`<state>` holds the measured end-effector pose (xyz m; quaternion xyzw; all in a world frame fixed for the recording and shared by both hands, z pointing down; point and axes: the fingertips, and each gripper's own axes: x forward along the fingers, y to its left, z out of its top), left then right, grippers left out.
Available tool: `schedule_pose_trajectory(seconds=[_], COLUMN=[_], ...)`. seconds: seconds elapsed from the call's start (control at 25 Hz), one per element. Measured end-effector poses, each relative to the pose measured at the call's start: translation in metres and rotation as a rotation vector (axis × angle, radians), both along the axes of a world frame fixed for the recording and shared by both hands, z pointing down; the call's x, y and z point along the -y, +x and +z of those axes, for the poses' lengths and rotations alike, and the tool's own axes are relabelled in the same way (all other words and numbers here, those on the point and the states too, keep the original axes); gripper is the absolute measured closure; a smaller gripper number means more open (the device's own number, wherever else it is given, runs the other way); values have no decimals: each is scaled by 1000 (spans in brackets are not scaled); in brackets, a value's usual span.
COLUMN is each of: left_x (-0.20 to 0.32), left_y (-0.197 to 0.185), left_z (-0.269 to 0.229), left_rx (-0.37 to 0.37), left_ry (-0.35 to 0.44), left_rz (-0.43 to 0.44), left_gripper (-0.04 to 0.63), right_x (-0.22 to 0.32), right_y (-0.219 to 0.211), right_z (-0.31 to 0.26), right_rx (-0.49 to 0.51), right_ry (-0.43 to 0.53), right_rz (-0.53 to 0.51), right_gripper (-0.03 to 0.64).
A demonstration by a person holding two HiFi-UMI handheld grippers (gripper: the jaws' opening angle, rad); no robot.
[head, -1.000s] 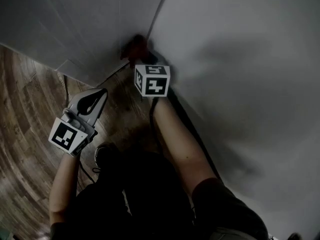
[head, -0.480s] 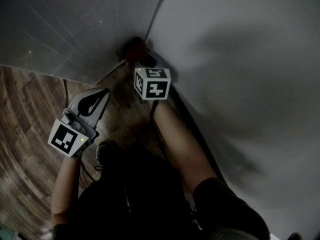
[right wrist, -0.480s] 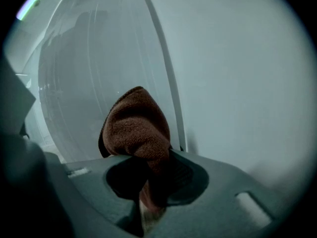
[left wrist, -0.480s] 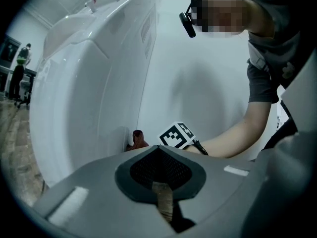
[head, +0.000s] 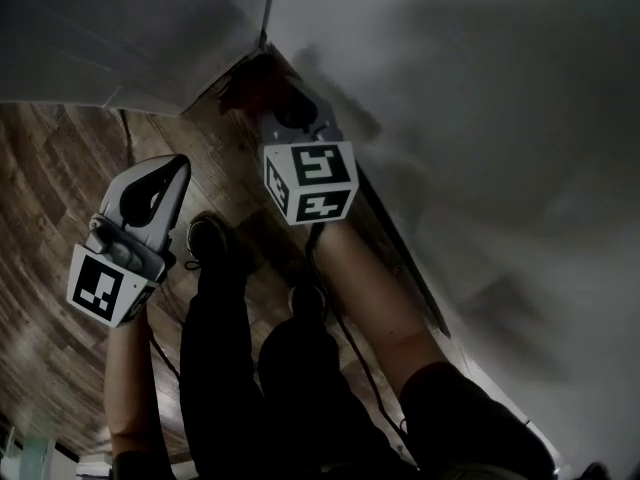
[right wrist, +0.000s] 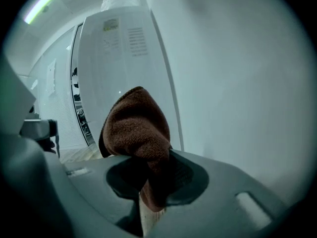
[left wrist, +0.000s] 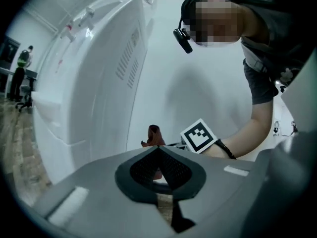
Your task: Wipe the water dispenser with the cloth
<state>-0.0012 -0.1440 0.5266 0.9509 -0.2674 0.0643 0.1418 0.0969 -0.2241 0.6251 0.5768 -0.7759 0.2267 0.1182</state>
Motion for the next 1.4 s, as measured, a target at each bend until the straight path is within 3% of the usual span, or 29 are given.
schedule_pose_trajectory(seconds=[0.32, 0.48, 0.92, 1.04, 1.12, 1.4], left_x=[-78, -86, -133, -147, -160, -199], left_y=[-15, -19, -3, 4, 6, -8], left_z=[-138, -215, -399, -442, -462, -480], left_rx=[-59, -148, -151, -174, -191, -164], left_ry=[-28, -39, 115, 144, 119, 68], left_rz=[-134, -231, -294, -310, -320, -314], left_gripper=[578, 578, 578, 578, 578, 578], right_x=[-93, -114, -165, -171, -177, -202], right_y=[-17, -26, 1, 13, 19, 36], right_z=[-197, -283, -464, -502, -518, -544], right_rx=[-37, -36, -8, 8, 19, 136], right_ry=[83, 90, 146, 174, 177, 139], right_rz=[-144, -195, -191, -184, -165, -75], right_gripper=[551, 551, 551, 551, 551, 551])
